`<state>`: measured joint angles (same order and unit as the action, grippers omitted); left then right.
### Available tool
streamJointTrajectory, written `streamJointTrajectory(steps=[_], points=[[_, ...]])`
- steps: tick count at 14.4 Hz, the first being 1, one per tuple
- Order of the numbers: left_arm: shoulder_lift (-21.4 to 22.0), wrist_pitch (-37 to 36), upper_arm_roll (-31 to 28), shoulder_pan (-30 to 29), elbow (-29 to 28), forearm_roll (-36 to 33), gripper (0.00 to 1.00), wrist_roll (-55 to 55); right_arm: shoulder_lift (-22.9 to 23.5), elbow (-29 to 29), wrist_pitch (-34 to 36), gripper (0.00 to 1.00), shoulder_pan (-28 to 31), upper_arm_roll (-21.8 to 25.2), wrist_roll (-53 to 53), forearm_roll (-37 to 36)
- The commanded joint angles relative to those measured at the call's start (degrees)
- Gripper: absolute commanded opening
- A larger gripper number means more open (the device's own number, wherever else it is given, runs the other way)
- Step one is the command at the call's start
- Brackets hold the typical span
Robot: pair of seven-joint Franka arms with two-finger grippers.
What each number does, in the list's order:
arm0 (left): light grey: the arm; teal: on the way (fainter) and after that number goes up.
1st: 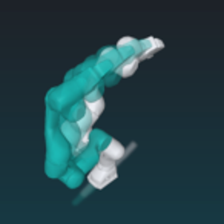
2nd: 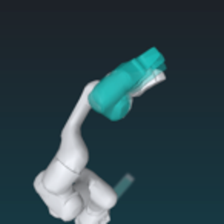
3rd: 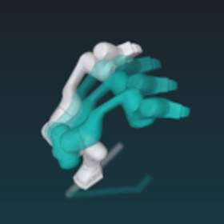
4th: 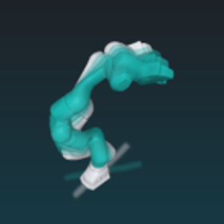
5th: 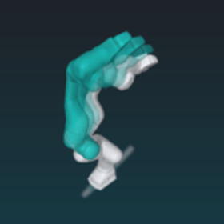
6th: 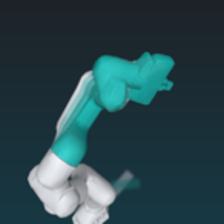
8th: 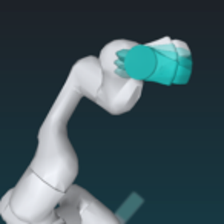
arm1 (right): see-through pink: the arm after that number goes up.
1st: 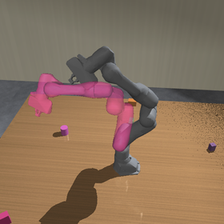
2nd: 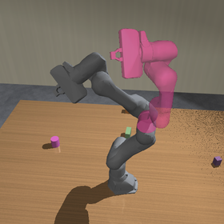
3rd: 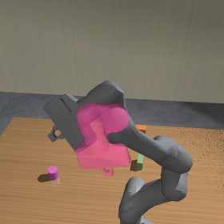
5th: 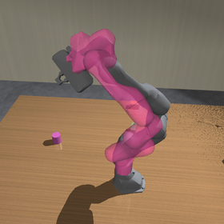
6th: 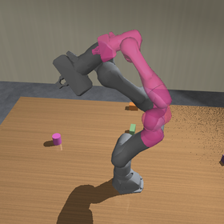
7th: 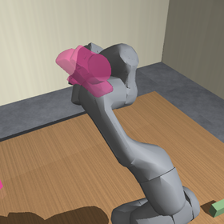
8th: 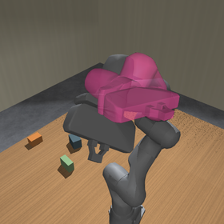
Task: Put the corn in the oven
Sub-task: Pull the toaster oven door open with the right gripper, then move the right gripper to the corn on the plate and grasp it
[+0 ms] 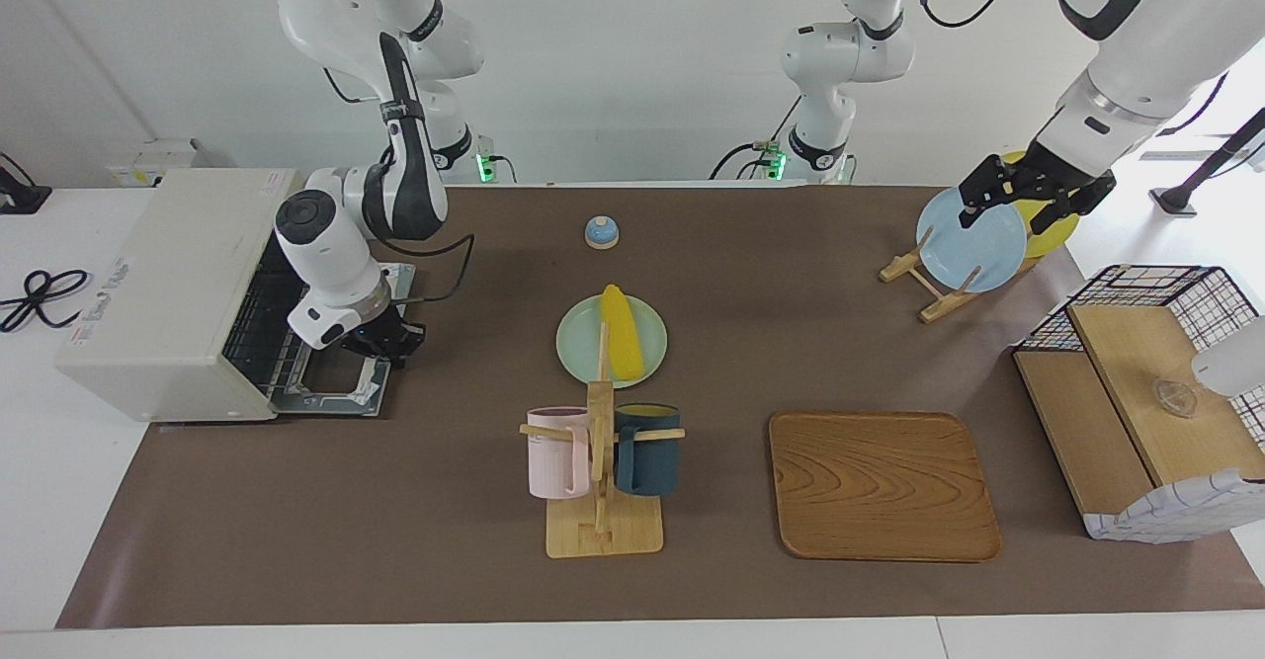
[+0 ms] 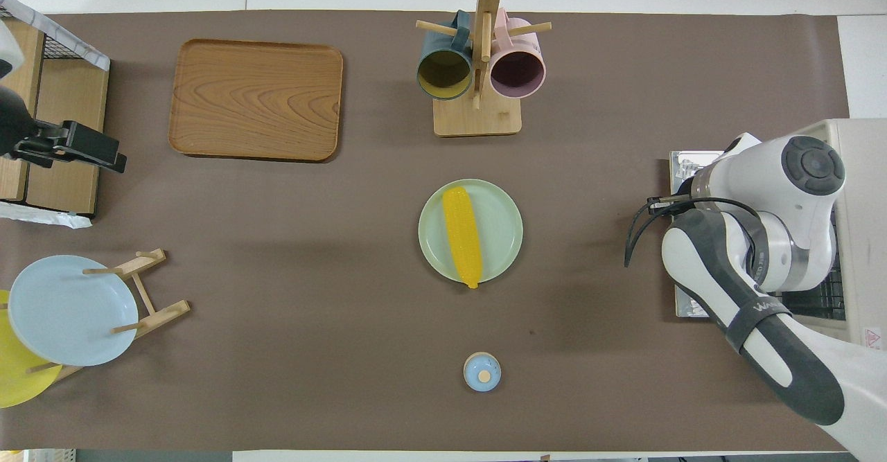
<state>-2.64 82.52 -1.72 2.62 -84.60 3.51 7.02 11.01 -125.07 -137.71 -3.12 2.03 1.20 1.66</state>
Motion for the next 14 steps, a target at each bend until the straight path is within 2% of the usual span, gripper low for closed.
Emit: streamJointTrajectory(steps=[1,3,6,9,11,13,14], points=[[0.79,-2.98,0.31,-0.77,0.84,-0.78,1.00,0.63,0.85,3.59,-0.63,0.62,-5.73,0.43,-5.84,-0.08],[2.01,-1.76,0.66,-0.78,0.41,-0.87,1.00,0.54,1.46,8.76,2.78,0.64,-13.37,0.43,-13.90,-0.26],[2.02,0.96,0.66,-0.78,-0.73,-0.96,1.00,0.63,3.66,17.98,9.54,0.65,-18.48,0.43,-19.29,-0.26],[1.85,5.62,0.66,-0.78,-2.41,-1.05,1.00,0.72,10.31,30.98,17.46,0.69,-25.68,0.43,-30.25,-0.87],[1.58,6.33,0.66,-0.87,-2.50,-1.83,1.00,0.72,16.99,38.90,18.18,0.78,-30.87,0.43,-39.21,-1.40],[1.41,6.95,0.75,-0.87,-2.50,-2.80,1.00,0.72,20.35,39.90,15.30,0.96,-34.91,0.43,-44.33,-1.84],[1.32,7.04,0.75,-0.95,-2.50,-2.89,1.00,0.72,20.36,39.64,12.32,1.00,-35.72,0.43,-45.05,-2.01]])
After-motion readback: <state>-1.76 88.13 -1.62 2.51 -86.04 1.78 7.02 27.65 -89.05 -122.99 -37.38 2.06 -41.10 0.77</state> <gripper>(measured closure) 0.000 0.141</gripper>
